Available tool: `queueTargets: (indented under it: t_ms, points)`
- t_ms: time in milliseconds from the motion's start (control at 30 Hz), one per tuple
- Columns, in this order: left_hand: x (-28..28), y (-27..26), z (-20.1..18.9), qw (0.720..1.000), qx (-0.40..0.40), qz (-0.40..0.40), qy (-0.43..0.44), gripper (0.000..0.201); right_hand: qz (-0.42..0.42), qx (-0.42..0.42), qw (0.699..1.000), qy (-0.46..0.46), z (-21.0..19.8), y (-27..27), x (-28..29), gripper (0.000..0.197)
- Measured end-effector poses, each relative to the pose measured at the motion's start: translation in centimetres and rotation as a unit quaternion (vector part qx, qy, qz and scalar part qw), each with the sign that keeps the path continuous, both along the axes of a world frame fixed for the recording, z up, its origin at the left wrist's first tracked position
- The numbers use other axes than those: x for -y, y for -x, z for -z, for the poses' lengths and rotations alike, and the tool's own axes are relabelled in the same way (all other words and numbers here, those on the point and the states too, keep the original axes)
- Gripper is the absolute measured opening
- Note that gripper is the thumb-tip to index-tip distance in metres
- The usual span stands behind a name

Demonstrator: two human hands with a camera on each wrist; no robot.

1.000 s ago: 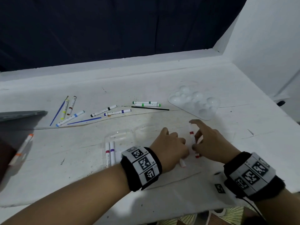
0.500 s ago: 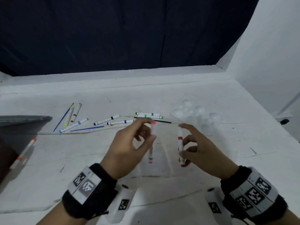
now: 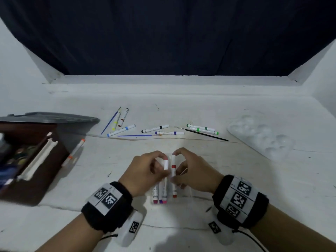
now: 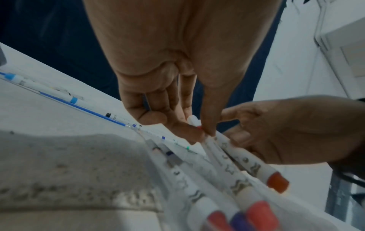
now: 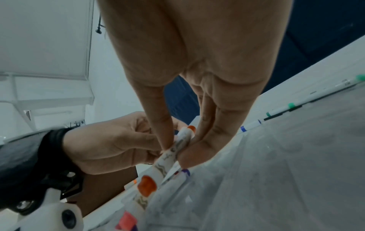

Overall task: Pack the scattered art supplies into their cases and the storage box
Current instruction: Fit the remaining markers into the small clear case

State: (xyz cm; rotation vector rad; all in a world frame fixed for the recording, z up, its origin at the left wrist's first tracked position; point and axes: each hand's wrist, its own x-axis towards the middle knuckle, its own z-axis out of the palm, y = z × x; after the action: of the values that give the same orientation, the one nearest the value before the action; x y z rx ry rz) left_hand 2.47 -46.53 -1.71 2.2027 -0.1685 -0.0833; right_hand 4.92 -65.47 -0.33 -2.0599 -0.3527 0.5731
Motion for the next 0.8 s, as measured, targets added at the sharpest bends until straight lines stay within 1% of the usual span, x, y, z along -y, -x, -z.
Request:
queueTargets:
  t_ms: [67, 167, 200, 300, 400, 467, 533, 600, 667, 767, 800]
  points:
    - [-0.2, -0.2, 0.5, 0.999, 0.005, 0.013, -0.037, 0.026, -0.018, 0.0, 0.999, 0.032, 0.1, -0.4, -0.5, 0.063]
    - [-0.6, -0.5, 0.9, 0.987, 0.032, 0.06, -0.144, 0.039, -0.044, -0.005, 0.995, 0.09, 0.0, -0.8, -0.8, 0.07]
    - [-0.6, -0.5, 0.7, 0.982, 0.026, 0.072, -0.175, 0.042, -0.053, -0.005, 0.993, 0.104, 0.0, -0.9, -0.8, 0.073]
    - [-0.8, -0.6, 0.4, 0.974, -0.006, 0.088, -0.209, 0.056, -0.077, -0.007, 0.989, 0.126, -0.2, -1.0, -0.8, 0.079]
    - [-1.3, -0.8, 0.1, 0.962, -0.018, 0.12, -0.246, 0.062, -0.098, 0.04, 0.979, 0.174, -0.6, -0.9, -0.8, 0.088]
    - [-1.5, -0.9, -0.1, 0.953, -0.028, 0.136, -0.27, 0.064, -0.109, 0.071, 0.972, 0.198, -0.7, -0.8, -0.9, 0.089]
    - [-1.4, -0.8, -0.2, 0.946, -0.031, 0.14, -0.292, 0.066, -0.119, 0.095, 0.964, 0.216, -0.7, -0.6, -1.1, 0.087]
    - [-1.3, -0.6, -0.3, 0.945, -0.026, 0.132, -0.298, 0.068, -0.125, 0.116, 0.957, 0.236, -0.6, -0.5, -1.4, 0.08]
    - [-1.0, -0.6, -0.2, 0.944, -0.018, 0.118, -0.308, 0.066, -0.128, 0.139, 0.946, 0.262, -0.4, -0.4, -1.9, 0.071]
    - [-0.6, -0.8, -0.3, 0.937, -0.001, 0.106, -0.332, 0.06, -0.128, 0.207, 0.922, 0.302, -0.1, -0.3, -2.5, 0.051]
    - [-0.5, -0.9, -0.3, 0.936, 0.001, 0.107, -0.334, 0.06, -0.126, 0.223, 0.915, 0.311, -0.1, -0.4, -2.6, 0.047]
